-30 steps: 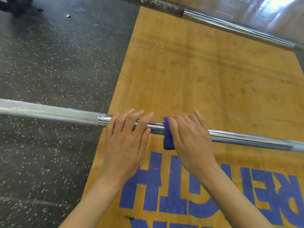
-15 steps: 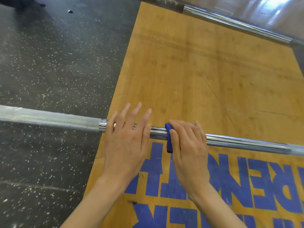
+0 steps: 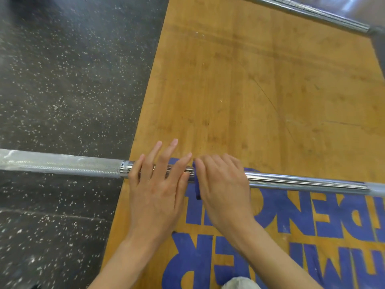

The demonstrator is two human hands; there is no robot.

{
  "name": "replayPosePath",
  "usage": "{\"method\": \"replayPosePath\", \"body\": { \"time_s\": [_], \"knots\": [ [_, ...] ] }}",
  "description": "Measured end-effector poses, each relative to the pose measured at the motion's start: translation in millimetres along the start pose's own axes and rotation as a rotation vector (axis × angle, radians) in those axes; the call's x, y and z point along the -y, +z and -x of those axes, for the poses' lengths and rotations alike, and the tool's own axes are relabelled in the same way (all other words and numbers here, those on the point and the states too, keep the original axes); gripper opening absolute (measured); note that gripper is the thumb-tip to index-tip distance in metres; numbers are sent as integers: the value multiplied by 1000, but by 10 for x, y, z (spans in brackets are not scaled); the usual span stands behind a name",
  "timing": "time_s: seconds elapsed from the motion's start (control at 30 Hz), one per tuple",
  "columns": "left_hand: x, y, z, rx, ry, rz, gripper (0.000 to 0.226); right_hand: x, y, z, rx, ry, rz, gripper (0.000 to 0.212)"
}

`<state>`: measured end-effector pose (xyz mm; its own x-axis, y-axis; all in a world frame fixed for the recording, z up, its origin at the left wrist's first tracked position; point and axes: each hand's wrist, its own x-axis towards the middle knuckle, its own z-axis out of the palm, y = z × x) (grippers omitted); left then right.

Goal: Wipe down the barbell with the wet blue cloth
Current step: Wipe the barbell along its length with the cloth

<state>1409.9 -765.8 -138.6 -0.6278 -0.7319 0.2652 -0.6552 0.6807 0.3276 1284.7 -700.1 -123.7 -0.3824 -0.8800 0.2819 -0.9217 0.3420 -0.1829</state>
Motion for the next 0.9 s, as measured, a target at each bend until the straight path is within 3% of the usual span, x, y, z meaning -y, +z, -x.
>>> {"method": "replayPosePath", "body": {
  "time_s": [0.07, 0.2, 0.37, 0.53, 0.73, 0.9],
  "knots": [
    [-3, -26, 75, 1, 5, 1, 43, -95, -49, 161, 11, -57, -30, 45],
    [-25, -61, 172, -3, 6, 2, 44, -227, -125, 318, -33, 95, 14, 55],
    [-34, -113, 287, 18, 6, 10, 45, -158, -177, 482, 24, 1, -15, 46],
    [-53, -167, 391, 43, 0, 30, 45, -90, -177, 450, 17, 192, 9, 40],
    [-15, -279, 480, 66, 28, 55, 42, -179, -361, 627, 140, 33, -105, 47],
    [145, -307, 423, 39, 45, 27, 40, 40, -264, 587, 138, 131, -28, 43]
  ]
}}
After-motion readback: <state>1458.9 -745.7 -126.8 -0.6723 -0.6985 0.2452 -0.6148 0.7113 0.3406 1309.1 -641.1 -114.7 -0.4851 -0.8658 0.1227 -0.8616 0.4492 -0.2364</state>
